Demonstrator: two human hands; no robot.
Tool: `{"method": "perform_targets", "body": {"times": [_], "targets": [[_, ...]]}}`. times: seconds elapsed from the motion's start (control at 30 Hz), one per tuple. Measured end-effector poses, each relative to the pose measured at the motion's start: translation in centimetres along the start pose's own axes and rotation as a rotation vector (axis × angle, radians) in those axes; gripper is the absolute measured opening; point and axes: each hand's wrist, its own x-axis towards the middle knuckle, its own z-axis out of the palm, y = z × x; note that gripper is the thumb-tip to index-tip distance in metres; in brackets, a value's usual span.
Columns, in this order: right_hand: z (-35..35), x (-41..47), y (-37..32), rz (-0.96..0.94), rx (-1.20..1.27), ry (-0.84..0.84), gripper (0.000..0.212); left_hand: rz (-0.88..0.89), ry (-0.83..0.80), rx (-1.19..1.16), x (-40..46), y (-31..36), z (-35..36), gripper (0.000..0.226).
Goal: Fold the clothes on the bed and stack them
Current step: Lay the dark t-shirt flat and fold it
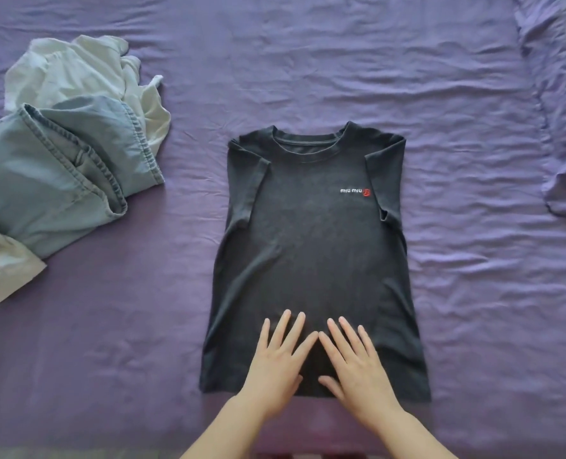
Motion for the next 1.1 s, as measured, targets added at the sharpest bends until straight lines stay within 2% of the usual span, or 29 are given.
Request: {"method": "perform_targets", "body": {"times": [0.07,0.17,0.23,0.37,0.47,0.53,0.67,0.77,0.83,0.9,1.0,1.1], "targets": [[0.5,-0.9,-0.4,-0.004,0.011,0.017,0.081,0.01,0.026,-0.012,-0.4,0.2,0.5,0.095],[1.4,-2.2,-0.8,-0.019,0.038,0.079,0.069,0.028,0.079,-0.017,-1.3,0.0,1.4,0.07],[1.8,-2.8,-1.0,-0.031,0.049,0.112,0.063,0.059,0.064,0.02,-2.1,-0.2,1.7,0.06],[2.2,-3.2,-0.9,-0.039,0.044,0.189,0.053,0.135,0.061,0.096,-2.7,-1.2,2.3,0.065],[2.5,-3.0,-0.6,-0.061,-0.017,0.272,0.031,0.134,0.076,0.144,-2.3,-1.6,2.0,0.058],[3.1,-2.9,-0.5,-0.092,-0.059,0.34,0.011,0.143,0.107,0.176,-2.4,-1.6,2.2,0.041],[2.8,-2.9,-0.4,-0.117,-0.128,0.304,0.03,0.214,0.215,0.167,-2.7,-2.1,2.7,0.018],[1.2,-2.8,-0.1,-0.118,-0.086,0.235,0.022,0.217,0.26,-0.031,-2.3,-2.9,1.6,0.009],[-0.2,-2.3,0.5,-0.102,0.037,0.175,0.022,0.139,0.203,-0.256,-2.0,-3.2,-0.4,0.008],[-2.3,-1.4,0.8,0.018,0.26,0.106,0.018,-0.007,0.109,-0.398,-1.5,-3.8,-2.4,0.011],[-6.3,0.6,1.4,0.271,0.501,0.048,0.011,-0.128,0.11,-0.571,0.2,-5.0,-5.3,0.011],[-9.3,3.6,2.9,0.317,0.577,0.099,0.01,-0.234,0.153,-0.623,2.6,-6.3,-7.9,0.014]]}}
